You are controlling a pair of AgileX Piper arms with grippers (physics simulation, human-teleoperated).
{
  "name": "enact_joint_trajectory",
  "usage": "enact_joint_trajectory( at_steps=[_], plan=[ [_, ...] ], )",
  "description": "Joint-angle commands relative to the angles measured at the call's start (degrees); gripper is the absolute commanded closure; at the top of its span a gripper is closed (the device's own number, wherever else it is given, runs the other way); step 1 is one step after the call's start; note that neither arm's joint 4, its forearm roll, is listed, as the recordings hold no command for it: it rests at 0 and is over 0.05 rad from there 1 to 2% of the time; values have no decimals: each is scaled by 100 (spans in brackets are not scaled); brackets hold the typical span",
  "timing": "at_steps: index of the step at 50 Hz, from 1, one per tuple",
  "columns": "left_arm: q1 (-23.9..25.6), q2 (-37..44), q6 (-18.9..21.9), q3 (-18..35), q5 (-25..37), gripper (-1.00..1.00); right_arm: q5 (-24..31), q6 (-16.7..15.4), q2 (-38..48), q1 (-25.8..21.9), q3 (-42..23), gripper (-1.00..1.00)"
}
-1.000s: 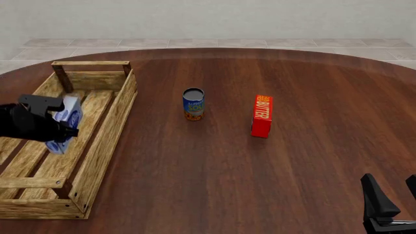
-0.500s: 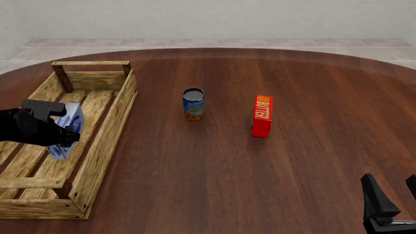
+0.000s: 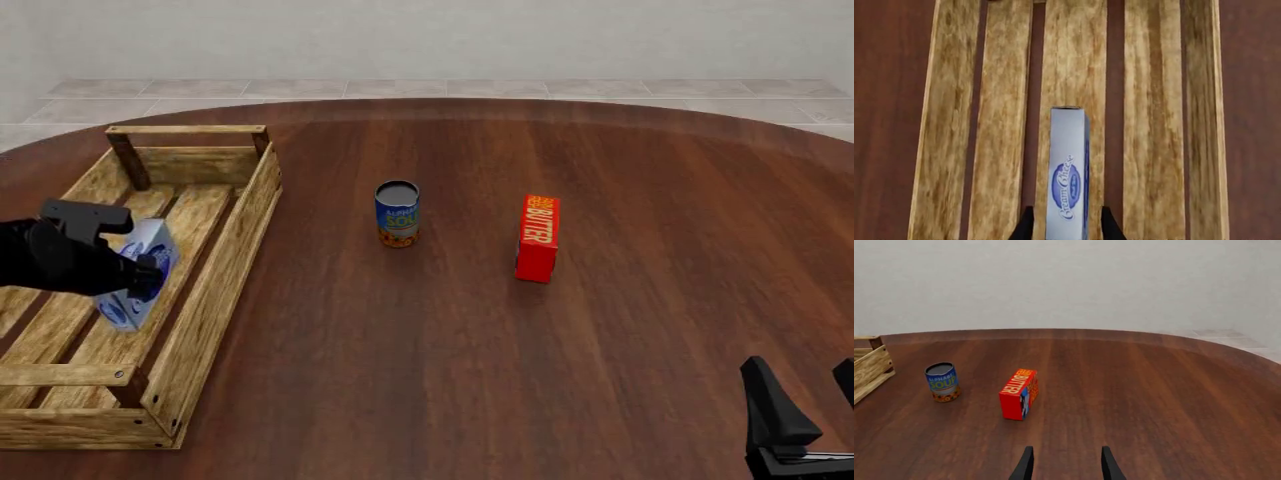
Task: Pick up the cream cheese and put it in the tray.
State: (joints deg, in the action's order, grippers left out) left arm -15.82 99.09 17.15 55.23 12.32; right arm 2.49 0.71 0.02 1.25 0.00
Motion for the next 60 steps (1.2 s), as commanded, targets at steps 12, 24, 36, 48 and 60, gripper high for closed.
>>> enact_joint_trajectory(
  at_steps=[12,24,36,48,60],
  plan=[
    [182,-618,-11,-60,283,-100,5,2,1,-1,0,-100],
    [291,-1260,72,106,707,-100,2,6,2,1,0,-100],
    [408,-1693,-49,109,888,-100,7,5,1,4,0,-100],
    [539,-2269,31,-106,871,-100,11,30,0,6,0,-100],
    [615,-2582,-31,-404,641,-100,5,30,2,11,0,-100]
  ],
)
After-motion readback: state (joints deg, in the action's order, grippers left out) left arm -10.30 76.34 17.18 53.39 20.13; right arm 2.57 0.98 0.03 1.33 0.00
